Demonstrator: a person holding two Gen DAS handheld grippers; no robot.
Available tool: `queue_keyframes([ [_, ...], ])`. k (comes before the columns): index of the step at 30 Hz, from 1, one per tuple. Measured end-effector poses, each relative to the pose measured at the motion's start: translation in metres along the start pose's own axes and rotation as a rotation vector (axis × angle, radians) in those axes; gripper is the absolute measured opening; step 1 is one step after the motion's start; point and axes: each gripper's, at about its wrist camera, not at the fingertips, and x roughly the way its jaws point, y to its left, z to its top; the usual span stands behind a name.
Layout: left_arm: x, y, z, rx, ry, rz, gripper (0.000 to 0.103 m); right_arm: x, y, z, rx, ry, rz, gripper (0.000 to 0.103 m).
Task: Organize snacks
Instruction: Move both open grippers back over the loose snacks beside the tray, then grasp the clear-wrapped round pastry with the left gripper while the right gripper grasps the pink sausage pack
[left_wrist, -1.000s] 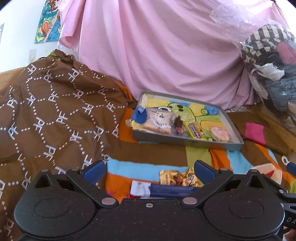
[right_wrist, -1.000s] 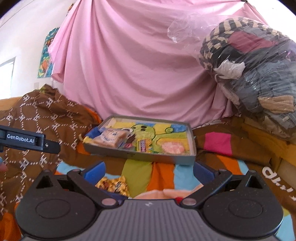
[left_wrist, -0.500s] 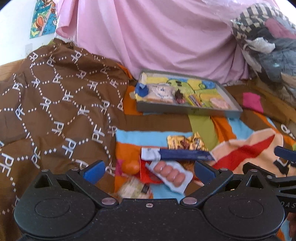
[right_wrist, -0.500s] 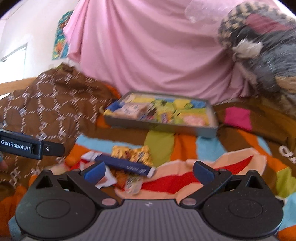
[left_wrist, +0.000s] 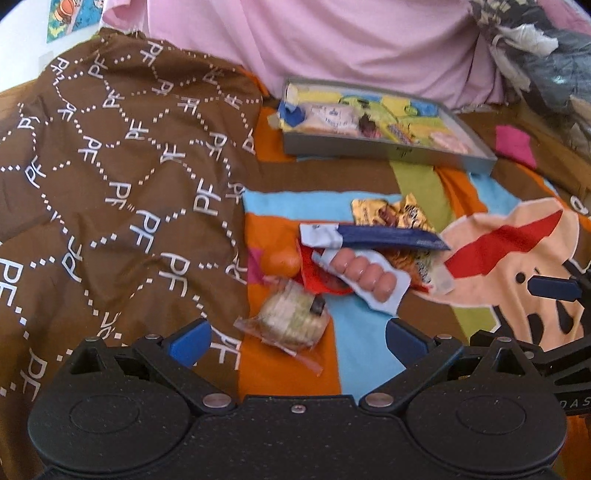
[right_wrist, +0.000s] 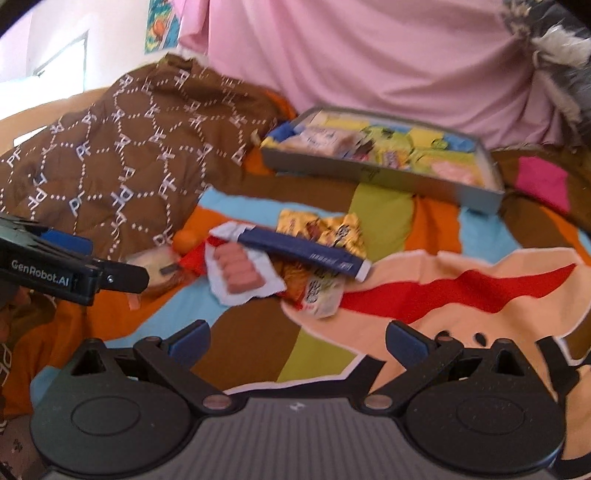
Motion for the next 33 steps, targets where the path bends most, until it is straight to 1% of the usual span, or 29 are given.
queue_keyframes([
  [3,0.005,0.001,0.001,0.031,0.023,0.0,0.1,0.007,0.002,0.003,-0.008,0.031,0.027,0.103],
  [7,0.011,0.002,0.005,0.11,0.045,0.005,0.1,0.015,0.003,0.008,-0.029,0.047,0.034,0.103],
  [10,0.016,0.003,0.006,0.144,0.055,0.003,0.1,0.022,0.002,0.011,-0.04,0.059,0.039,0.103],
  [14,0.022,0.005,0.004,0.146,0.08,-0.02,0.1,0.032,0.002,0.016,-0.063,0.075,0.046,0.103],
  [19,0.029,0.009,0.006,0.155,0.087,-0.021,0.099,0.047,0.004,0.024,-0.112,0.085,0.063,0.103],
  [25,0.035,0.019,0.013,0.164,0.095,-0.005,0.098,0.063,0.004,0.027,-0.231,0.067,0.148,0.103],
  [27,0.036,0.023,0.015,0.174,0.094,-0.007,0.098,0.069,0.006,0.028,-0.252,0.071,0.172,0.103],
  [30,0.038,0.026,0.017,0.192,0.094,-0.019,0.097,0.078,0.011,0.031,-0.292,0.067,0.205,0.103],
  [33,0.037,0.024,0.017,0.228,0.082,-0.048,0.097,0.087,0.016,0.035,-0.331,0.063,0.239,0.102],
])
